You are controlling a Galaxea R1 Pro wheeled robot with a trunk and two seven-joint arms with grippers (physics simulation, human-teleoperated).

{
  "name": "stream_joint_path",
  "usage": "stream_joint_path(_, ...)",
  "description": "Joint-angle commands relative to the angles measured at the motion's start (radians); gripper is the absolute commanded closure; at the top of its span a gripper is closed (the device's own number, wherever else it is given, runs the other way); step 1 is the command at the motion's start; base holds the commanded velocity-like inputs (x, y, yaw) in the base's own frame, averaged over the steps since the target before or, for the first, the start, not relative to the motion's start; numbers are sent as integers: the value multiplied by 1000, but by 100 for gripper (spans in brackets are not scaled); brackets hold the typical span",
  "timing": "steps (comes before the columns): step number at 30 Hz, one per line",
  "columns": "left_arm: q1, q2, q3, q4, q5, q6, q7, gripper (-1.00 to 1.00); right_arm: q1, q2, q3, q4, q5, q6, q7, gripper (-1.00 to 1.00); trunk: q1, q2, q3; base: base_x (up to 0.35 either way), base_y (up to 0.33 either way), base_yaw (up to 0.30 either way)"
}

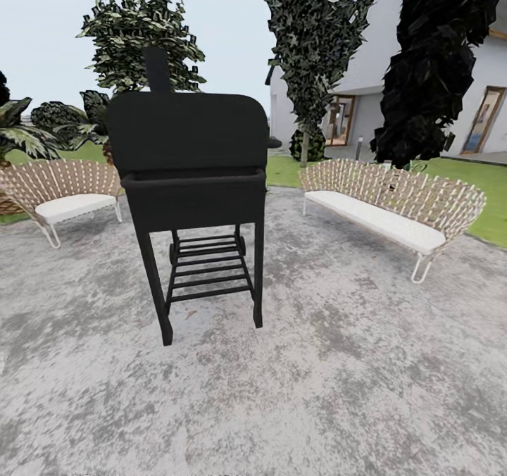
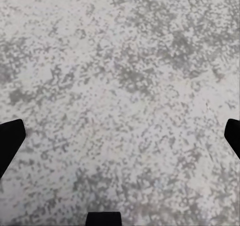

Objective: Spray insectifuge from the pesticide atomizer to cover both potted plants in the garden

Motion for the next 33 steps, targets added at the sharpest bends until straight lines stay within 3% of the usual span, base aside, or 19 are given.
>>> stream_joint_path(1, -1, 0, 4, 1, 2, -3, -1, -100, 0, 0, 0, 0, 0, -3, 0, -100, 0, 0, -2, 0, 0, 261)
stream_joint_path(10, 0, 9, 2, 2, 0, -5, -3, -100, 0, 0, 0, 1, 0, -3, 0, -100, 0, 0, -9, 92, 134, 235)
stream_joint_path(33, 0, 10, 2, 3, 1, -5, -4, -100, 0, -1, 0, 3, -1, -3, 1, -100, 0, 0, -9, 124, 324, 17)
